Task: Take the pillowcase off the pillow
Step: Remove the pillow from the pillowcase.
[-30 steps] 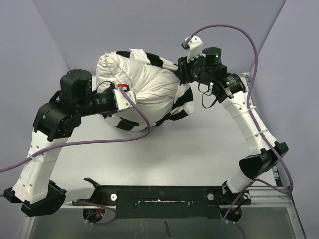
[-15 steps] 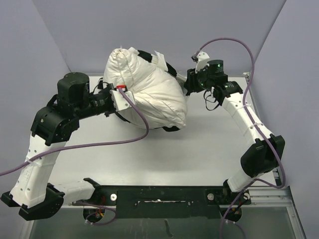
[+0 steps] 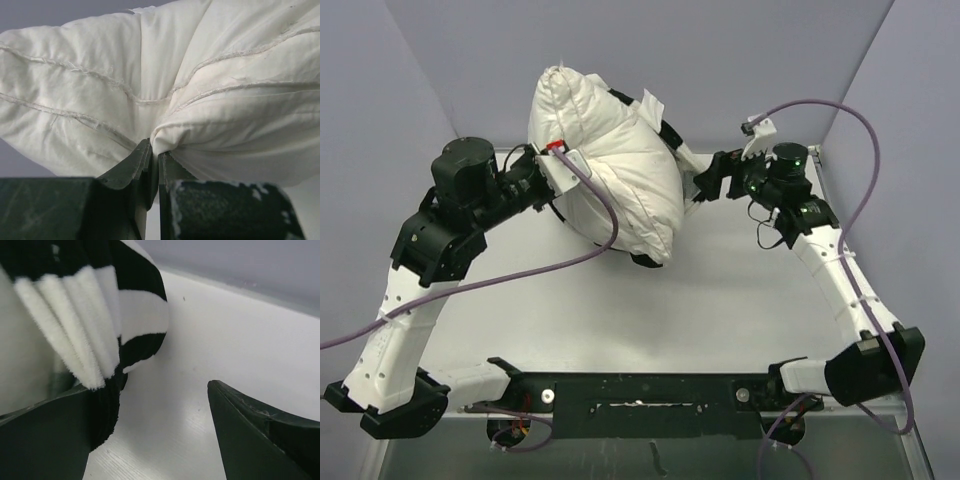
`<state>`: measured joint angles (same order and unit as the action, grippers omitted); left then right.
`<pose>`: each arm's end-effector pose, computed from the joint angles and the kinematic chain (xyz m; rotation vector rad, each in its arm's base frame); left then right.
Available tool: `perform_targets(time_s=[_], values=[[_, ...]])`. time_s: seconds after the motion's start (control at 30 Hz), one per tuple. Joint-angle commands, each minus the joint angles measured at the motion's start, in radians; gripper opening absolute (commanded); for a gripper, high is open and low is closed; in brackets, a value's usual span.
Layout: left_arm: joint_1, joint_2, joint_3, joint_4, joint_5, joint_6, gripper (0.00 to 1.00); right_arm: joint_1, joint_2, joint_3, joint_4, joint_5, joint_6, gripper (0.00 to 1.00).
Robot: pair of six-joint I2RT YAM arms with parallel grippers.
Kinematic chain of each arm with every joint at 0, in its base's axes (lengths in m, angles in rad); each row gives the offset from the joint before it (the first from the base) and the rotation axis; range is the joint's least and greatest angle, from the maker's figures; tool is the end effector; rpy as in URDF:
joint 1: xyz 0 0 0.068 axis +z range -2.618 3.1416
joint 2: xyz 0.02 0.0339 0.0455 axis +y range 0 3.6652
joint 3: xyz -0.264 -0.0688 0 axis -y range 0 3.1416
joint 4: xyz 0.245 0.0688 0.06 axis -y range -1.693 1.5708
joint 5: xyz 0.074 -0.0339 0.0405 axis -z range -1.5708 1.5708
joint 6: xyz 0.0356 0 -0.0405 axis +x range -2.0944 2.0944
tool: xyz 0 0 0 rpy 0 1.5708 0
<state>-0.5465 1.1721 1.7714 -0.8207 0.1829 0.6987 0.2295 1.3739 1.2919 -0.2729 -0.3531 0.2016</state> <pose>0.1609 -0.1055 0.5206 1.1466 1.3729 -0.0546 0.3070 0.0844 0.3748 -0.2677 1.9351 0.6264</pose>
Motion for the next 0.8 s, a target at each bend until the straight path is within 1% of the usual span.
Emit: perform_targets(time_s=[0.0,0.07,0.13,0.23,0.33,0.43,0.53,0.63,0.73,0.77], values=[[0.021,0.054,0.055,0.262,-0.115,-0.002,0.00,-0.003,-0.191,0.010,0.105,0.014,-0.022,0.90],[0.021,0.090,0.081,0.258,-0.105,-0.011,0.00,0.001,-0.240,0.041,0.090,0.001,-0.039,0.93],[0.021,0.120,0.100,0.250,-0.087,-0.028,0.00,0.022,-0.270,0.073,0.077,-0.039,-0.044,1.00],[0.020,0.148,0.115,0.241,-0.059,-0.063,0.00,0.134,-0.296,0.098,0.055,-0.060,-0.088,0.98],[0.017,0.172,0.133,0.229,-0.048,-0.089,0.00,0.266,-0.293,0.124,0.008,-0.010,-0.146,0.98],[0.015,0.186,0.158,0.212,-0.037,-0.101,0.00,0.361,-0.278,0.104,0.027,-0.021,-0.154,0.98],[0.009,0.197,0.188,0.197,-0.039,-0.103,0.00,0.441,-0.226,0.114,0.006,0.037,-0.200,0.98],[0.005,0.197,0.200,0.185,-0.038,-0.098,0.00,0.472,-0.163,0.137,-0.018,0.088,-0.229,0.98],[0.004,0.182,0.200,0.197,-0.035,-0.086,0.00,0.482,-0.089,0.171,-0.040,0.224,-0.236,0.99],[0.003,0.178,0.204,0.208,-0.034,-0.081,0.00,0.480,-0.068,0.181,-0.039,0.256,-0.226,0.95]])
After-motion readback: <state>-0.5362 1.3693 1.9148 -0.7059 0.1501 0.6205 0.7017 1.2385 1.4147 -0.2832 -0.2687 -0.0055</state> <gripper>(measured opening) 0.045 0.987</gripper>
